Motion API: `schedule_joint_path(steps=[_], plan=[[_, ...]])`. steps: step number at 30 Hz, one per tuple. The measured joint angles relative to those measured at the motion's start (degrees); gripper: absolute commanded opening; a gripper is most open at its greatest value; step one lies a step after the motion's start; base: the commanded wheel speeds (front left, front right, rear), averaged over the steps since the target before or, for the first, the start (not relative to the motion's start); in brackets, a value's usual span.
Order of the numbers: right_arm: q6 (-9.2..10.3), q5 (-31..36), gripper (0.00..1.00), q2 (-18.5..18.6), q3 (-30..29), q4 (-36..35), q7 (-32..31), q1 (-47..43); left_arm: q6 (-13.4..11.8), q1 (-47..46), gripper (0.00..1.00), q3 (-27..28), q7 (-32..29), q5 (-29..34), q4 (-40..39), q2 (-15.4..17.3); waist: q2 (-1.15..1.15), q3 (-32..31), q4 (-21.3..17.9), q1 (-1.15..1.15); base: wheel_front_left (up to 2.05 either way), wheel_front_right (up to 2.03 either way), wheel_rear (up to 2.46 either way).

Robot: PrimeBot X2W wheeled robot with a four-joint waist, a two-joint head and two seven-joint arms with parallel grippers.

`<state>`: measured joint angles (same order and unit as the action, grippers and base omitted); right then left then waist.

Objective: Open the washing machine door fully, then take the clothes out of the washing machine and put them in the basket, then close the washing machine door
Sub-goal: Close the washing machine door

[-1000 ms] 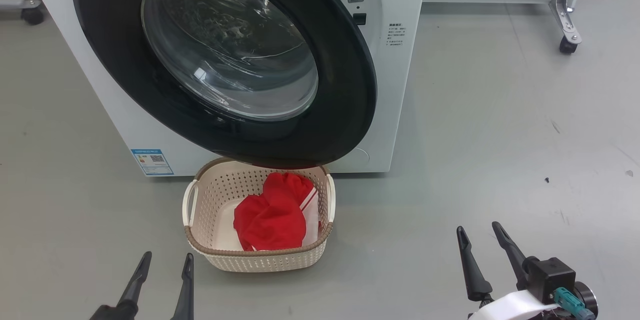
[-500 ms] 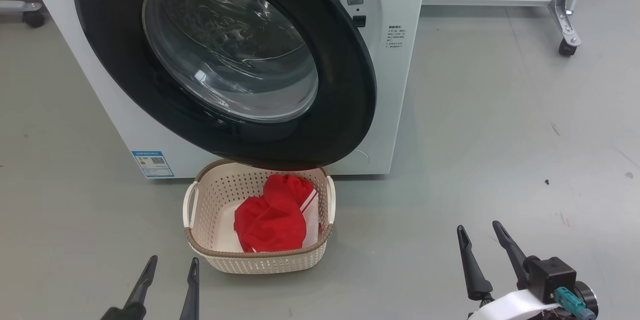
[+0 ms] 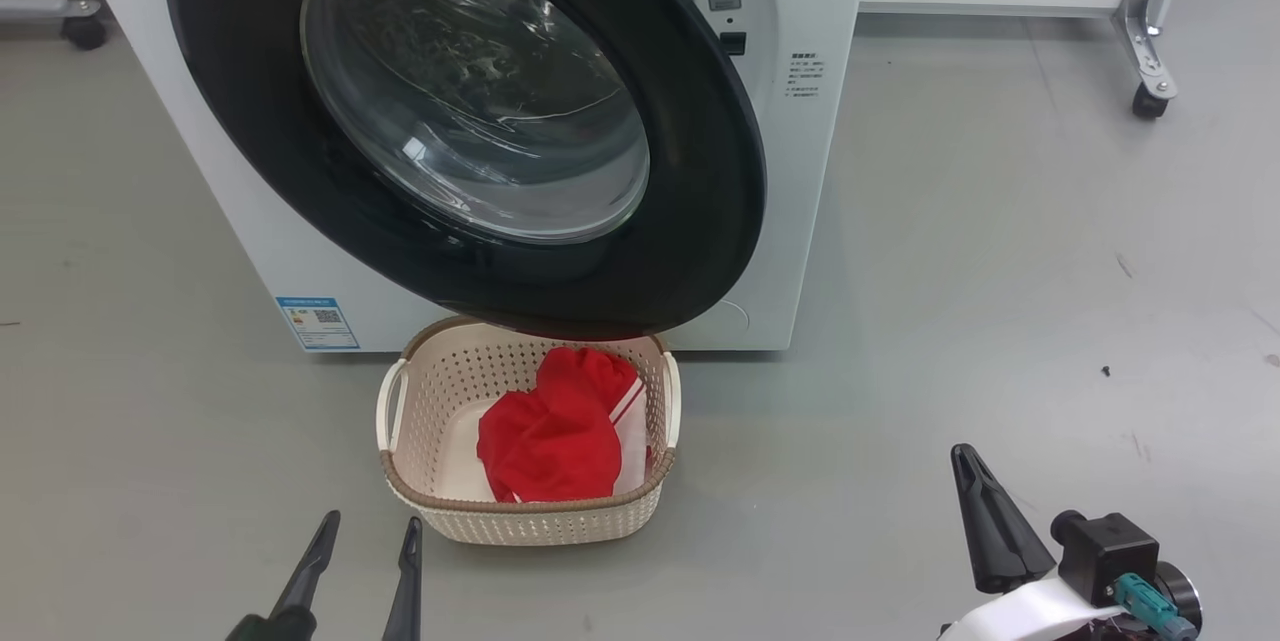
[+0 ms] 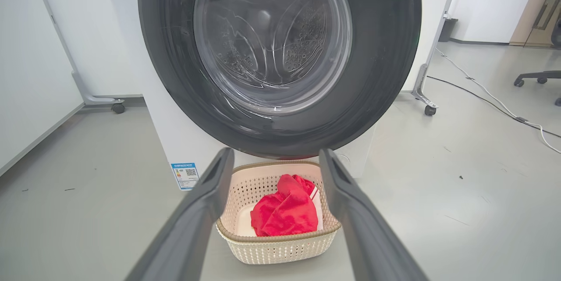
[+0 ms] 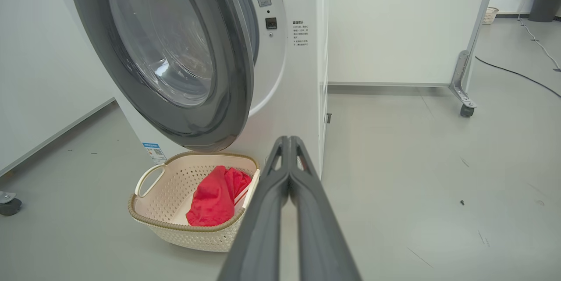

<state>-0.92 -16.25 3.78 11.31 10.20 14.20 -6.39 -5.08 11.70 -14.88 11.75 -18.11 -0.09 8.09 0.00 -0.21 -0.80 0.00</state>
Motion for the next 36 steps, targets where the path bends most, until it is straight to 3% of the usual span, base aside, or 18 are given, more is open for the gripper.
schedule_joint_path(steps=[7, 17, 27, 36], plan=[[-1.35, 0.0, 0.0, 0.9, 0.6, -0.3, 0.0, 0.9, 0.0, -1.5, 1.0, -0.7, 0.0, 0.2, -0.1, -0.2, 0.0, 0.6, 2.1, 0.0, 0.0, 0.0, 0.0], [-3.6, 1.3, 0.0, 1.9, 3.2, 0.1, -1.0, 10.3, 0.3, -4.4, 1.0, -2.6, 0.3, 1.2, -0.6, -1.5, 0.0, 2.4, 7.4, 0.0, 0.0, 0.0, 0.0], [-4.25, 1.4, 0.0, 1.9, 3.2, 3.2, -3.9, 22.1, 0.8, -6.5, 1.0, -3.5, 0.9, 1.3, -1.3, -2.2, 0.0, 5.5, 14.8, 0.0, 0.0, 0.0, 0.0], [-4.55, 1.2, 0.0, 3.2, 1.5, 7.0, -5.9, 30.3, 0.8, -8.5, 1.0, -3.3, 1.4, 1.3, -1.9, -3.0, 0.0, 9.7, 19.0, 0.0, 0.0, 0.0, 0.0]])
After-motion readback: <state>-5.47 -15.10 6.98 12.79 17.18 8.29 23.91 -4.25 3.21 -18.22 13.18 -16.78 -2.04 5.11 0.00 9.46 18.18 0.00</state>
